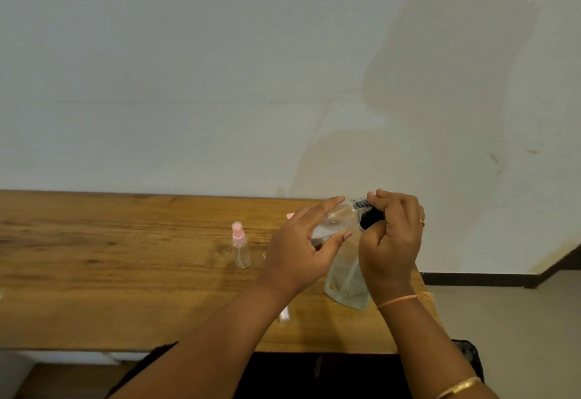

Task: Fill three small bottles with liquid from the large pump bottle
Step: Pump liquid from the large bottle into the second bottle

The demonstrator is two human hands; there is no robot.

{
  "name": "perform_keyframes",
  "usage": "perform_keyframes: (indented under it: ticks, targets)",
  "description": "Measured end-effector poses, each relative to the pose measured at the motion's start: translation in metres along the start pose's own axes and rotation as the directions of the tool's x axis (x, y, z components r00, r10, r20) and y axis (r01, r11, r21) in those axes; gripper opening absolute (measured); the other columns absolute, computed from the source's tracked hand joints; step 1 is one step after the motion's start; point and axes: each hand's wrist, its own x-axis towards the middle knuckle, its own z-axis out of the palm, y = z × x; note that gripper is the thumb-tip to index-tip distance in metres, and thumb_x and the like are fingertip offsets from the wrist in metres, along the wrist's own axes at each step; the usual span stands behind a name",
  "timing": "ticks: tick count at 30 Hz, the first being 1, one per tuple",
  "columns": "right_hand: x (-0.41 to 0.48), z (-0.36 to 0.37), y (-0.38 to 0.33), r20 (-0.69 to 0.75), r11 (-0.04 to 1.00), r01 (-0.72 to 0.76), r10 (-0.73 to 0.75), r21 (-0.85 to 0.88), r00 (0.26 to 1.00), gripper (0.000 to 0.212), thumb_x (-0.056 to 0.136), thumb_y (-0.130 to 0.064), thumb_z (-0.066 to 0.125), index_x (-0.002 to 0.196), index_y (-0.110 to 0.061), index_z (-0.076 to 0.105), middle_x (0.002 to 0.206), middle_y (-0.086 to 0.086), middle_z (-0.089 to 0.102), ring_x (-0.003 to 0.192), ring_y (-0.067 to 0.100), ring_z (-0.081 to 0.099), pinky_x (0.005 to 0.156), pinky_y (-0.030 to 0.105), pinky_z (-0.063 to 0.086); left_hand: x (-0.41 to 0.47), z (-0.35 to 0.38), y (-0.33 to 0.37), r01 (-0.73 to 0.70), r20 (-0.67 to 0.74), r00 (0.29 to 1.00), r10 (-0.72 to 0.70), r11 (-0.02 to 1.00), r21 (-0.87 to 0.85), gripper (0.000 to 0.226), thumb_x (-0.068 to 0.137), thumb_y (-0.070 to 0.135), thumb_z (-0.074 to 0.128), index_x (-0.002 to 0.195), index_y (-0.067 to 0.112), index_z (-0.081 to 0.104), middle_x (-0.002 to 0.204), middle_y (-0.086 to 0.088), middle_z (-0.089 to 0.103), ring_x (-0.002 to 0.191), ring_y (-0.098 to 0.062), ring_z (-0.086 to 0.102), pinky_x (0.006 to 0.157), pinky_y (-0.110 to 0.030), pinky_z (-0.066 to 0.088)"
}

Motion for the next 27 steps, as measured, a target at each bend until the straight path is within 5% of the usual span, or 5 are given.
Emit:
perform_keyframes:
  ticks: [8,16,19,22,27]
  targets:
    - [0.005,-0.001,-0.012,-0.036,0.994,-0.055,0.058,0.092,0.998,0.04,0.068,-0.003,0.03,0.088,0.0,0.065,0.096,-0.005,0.05,0.099,-0.006,0.041,0.077,0.051,0.049,0.001,-0.001,0.005,-0.041,-0.042,0.998,0.041,0.999,-0.011,0.054,0.081,0.05,0.059,0.131,0.042,0.041,0.112,0.013,0.062,0.103,-0.001,0.057,0.081,-0.019,0.051]
    - [-0.002,0.0,0.001,0.001,1.0,-0.016,0.016,-0.017,1.0,0.041,0.069,0.0,0.031,0.09,-0.002,0.066,0.093,0.007,0.058,0.096,0.014,0.05,0.076,0.049,0.047,-0.002,0.001,0.001,0.006,-0.004,1.0,-0.006,1.0,-0.004,0.055,0.08,0.054,0.056,0.132,0.044,0.041,0.113,0.016,0.061,0.101,-0.001,0.057,0.078,-0.026,0.054]
    - [-0.003,-0.001,-0.001,0.0,0.999,-0.045,0.045,0.011,0.999,0.042,0.069,-0.002,0.03,0.09,-0.003,0.066,0.093,0.001,0.056,0.097,0.008,0.049,0.074,0.052,0.046,-0.003,0.003,0.001,0.007,0.002,1.0,-0.007,1.0,-0.012,0.055,0.081,0.054,0.055,0.133,0.045,0.038,0.113,0.015,0.061,0.102,-0.002,0.057,0.077,-0.029,0.055]
    - [-0.001,-0.003,-0.011,-0.024,0.993,-0.09,0.092,0.075,0.995,0.043,0.068,-0.004,0.029,0.091,-0.003,0.066,0.097,-0.006,0.051,0.098,-0.006,0.042,0.08,0.047,0.047,-0.003,0.002,0.005,-0.017,-0.027,1.0,0.016,1.0,-0.022,0.056,0.081,0.052,0.056,0.133,0.044,0.037,0.112,0.016,0.061,0.103,0.001,0.055,0.078,-0.019,0.052]
    - [0.005,-0.006,-0.012,-0.006,0.995,-0.102,0.102,0.024,0.995,0.044,0.067,-0.006,0.029,0.091,-0.006,0.067,0.095,-0.002,0.056,0.092,0.016,0.047,0.078,0.029,0.04,0.0,-0.002,0.006,-0.036,-0.042,0.999,0.035,0.999,-0.02,0.055,0.081,0.05,0.058,0.132,0.042,0.04,0.11,0.015,0.061,0.102,0.001,0.054,0.08,-0.01,0.047]
